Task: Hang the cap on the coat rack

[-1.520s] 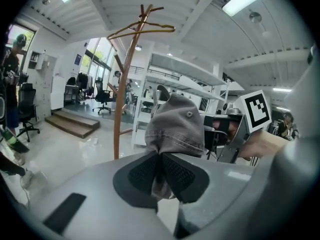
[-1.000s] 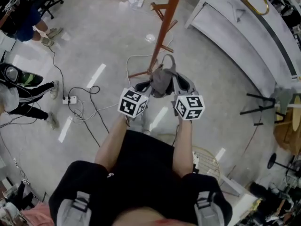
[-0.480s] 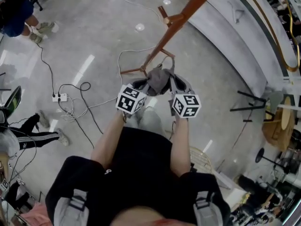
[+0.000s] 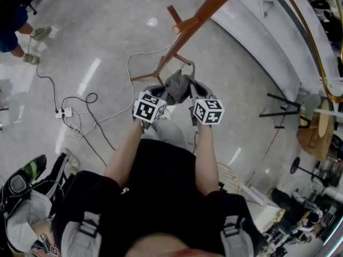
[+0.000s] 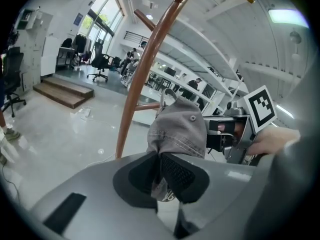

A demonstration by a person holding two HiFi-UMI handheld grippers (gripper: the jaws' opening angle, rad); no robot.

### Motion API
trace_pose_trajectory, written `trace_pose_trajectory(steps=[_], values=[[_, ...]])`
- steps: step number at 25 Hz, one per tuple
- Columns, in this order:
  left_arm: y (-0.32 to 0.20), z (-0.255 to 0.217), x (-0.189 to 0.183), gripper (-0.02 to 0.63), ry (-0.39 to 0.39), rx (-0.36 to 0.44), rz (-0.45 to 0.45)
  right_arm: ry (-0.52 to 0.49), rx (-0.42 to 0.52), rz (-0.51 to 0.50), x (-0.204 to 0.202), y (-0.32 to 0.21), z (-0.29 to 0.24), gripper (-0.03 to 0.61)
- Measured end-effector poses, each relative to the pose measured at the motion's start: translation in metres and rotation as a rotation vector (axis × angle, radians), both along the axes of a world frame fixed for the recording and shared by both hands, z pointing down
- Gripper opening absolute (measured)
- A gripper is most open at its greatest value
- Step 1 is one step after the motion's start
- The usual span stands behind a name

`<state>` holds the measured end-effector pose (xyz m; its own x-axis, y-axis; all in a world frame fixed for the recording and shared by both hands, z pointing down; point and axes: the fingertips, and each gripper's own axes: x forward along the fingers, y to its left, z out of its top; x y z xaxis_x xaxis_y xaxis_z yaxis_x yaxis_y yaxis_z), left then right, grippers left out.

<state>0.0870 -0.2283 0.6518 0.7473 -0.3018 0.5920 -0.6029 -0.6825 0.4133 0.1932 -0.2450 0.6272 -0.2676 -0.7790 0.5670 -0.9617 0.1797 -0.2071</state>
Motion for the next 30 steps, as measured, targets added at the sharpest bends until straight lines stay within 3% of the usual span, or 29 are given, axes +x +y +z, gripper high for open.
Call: trace_pose_trajectory(steps=[9, 17, 21, 28, 30], values=[[-0.012, 0.026, 0.012, 0.026, -0.064, -0.039, -0.008, -0.025, -0.073, -0.029, 0.013, -0.017, 0.035, 0.011], [-0.032, 0.056, -0.008, 0.026, -0.155, -0.069, -0.044, -0.019, -0.146, -0.109, -0.011, -0.047, 0.066, 0.011], [-0.052, 0.064, -0.016, 0.026, -0.197, -0.023, -0.081, -0.007, -0.185, -0.128, -0.02, -0.057, 0.076, 0.011], [-0.063, 0.089, -0.021, 0.035, -0.222, -0.039, -0.116, 0.045, -0.253, -0.144, -0.021, -0.072, 0.087, 0.011], [-0.072, 0.084, -0.025, 0.057, -0.245, -0.006, -0.124, 0.035, -0.25, -0.125, -0.018, -0.075, 0.085, 0.073]])
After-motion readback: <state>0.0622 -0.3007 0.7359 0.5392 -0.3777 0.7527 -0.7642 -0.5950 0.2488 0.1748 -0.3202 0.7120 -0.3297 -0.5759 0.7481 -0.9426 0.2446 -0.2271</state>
